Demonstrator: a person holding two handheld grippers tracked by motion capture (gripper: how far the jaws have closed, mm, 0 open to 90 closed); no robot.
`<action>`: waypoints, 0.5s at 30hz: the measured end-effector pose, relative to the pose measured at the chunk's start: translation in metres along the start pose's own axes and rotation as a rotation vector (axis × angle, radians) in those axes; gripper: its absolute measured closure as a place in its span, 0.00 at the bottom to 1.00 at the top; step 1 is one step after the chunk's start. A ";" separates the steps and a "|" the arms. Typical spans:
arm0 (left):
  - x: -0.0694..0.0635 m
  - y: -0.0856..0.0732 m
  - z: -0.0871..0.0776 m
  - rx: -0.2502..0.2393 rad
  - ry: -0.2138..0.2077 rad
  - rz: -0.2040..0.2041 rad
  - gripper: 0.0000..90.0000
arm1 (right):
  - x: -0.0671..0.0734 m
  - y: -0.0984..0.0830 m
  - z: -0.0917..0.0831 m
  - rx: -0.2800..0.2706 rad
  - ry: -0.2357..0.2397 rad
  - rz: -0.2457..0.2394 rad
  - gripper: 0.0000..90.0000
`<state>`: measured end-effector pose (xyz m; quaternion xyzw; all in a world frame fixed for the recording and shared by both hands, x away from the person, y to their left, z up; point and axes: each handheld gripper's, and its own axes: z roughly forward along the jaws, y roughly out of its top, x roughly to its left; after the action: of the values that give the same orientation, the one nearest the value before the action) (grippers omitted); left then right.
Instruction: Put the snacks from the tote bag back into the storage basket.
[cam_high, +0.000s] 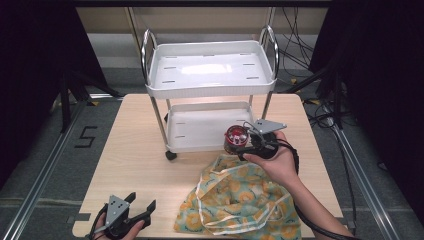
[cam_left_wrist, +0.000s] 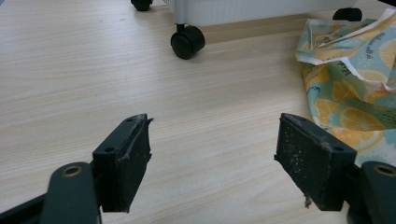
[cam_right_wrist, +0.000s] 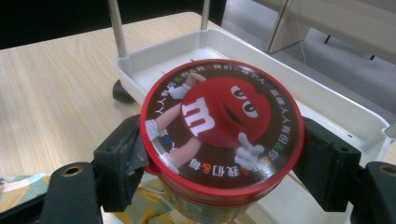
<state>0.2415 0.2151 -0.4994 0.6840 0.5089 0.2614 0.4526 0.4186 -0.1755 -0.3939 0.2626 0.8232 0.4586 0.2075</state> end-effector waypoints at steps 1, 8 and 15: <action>0.000 0.000 0.000 0.000 0.000 0.000 0.29 | 0.002 0.000 0.000 0.005 -0.004 0.025 0.29; 0.000 0.000 0.000 -0.002 0.002 -0.006 0.29 | 0.006 0.006 0.004 -0.004 -0.001 0.017 0.29; 0.000 0.000 -0.001 0.002 0.002 -0.002 0.29 | 0.007 0.011 0.008 -0.011 0.008 -0.010 0.29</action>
<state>0.2410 0.2153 -0.4992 0.6836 0.5101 0.2614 0.4518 0.4199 -0.1612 -0.3891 0.2555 0.8229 0.4628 0.2082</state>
